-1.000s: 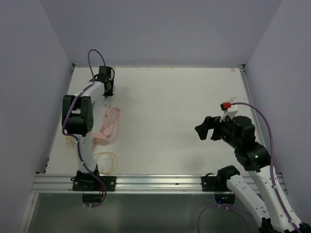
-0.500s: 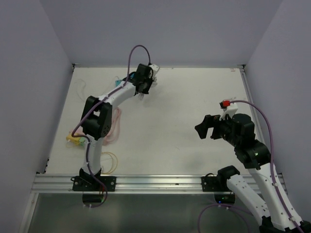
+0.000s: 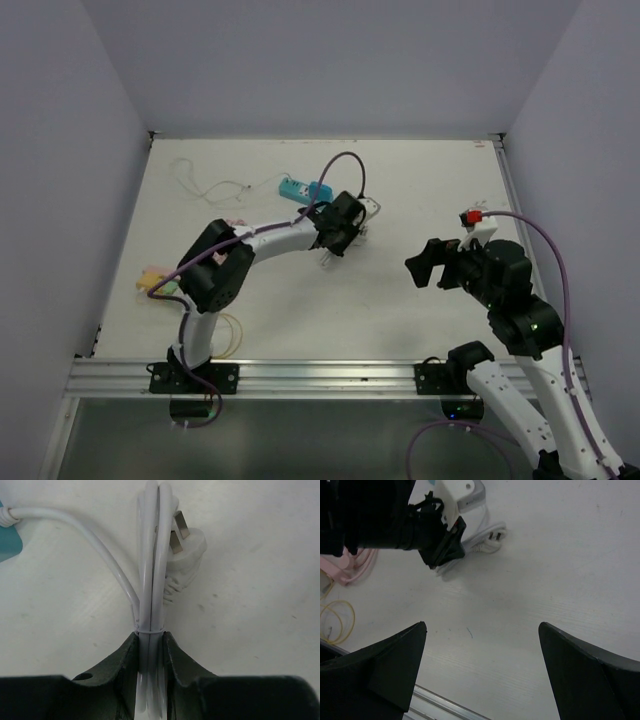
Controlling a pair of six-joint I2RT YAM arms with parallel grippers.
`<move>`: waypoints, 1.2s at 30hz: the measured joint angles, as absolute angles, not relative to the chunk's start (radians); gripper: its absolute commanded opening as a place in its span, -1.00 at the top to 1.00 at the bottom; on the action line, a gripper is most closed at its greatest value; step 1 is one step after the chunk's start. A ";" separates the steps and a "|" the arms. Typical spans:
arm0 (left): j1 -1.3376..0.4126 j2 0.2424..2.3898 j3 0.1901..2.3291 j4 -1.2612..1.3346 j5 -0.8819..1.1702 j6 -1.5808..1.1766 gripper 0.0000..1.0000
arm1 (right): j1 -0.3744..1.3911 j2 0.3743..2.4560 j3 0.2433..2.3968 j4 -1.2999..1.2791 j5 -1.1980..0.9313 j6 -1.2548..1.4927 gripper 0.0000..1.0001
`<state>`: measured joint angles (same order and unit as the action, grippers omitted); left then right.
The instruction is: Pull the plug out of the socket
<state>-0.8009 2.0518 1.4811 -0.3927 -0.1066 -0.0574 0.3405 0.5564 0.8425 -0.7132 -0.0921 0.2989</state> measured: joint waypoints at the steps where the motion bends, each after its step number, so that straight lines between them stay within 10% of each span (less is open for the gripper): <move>1: -0.837 2.032 1.457 -0.397 -0.105 -0.064 1.00 | 0.340 0.552 0.843 -0.715 -0.088 0.299 -0.98; 9: -1.121 1.885 1.274 -0.406 -0.100 -0.095 0.79 | 0.340 0.540 0.866 -0.745 -0.042 0.298 -0.98; 16: -1.198 1.743 1.103 -0.392 -0.083 -0.174 0.02 | 0.340 0.540 0.883 -0.757 -0.023 0.292 -0.98; 20: -1.196 1.633 1.023 -0.361 -0.066 -0.243 -0.78 | 0.340 0.540 0.892 -0.770 -0.009 0.282 -0.98; 36: -0.841 1.304 0.813 -0.167 -0.061 -0.596 -0.79 | 0.344 0.907 0.995 -0.773 -0.126 0.209 -0.97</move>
<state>-0.8406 1.3045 0.8131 -0.1673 -0.0608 -0.5961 0.3439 0.9073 0.9951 -0.7734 -0.1265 0.2089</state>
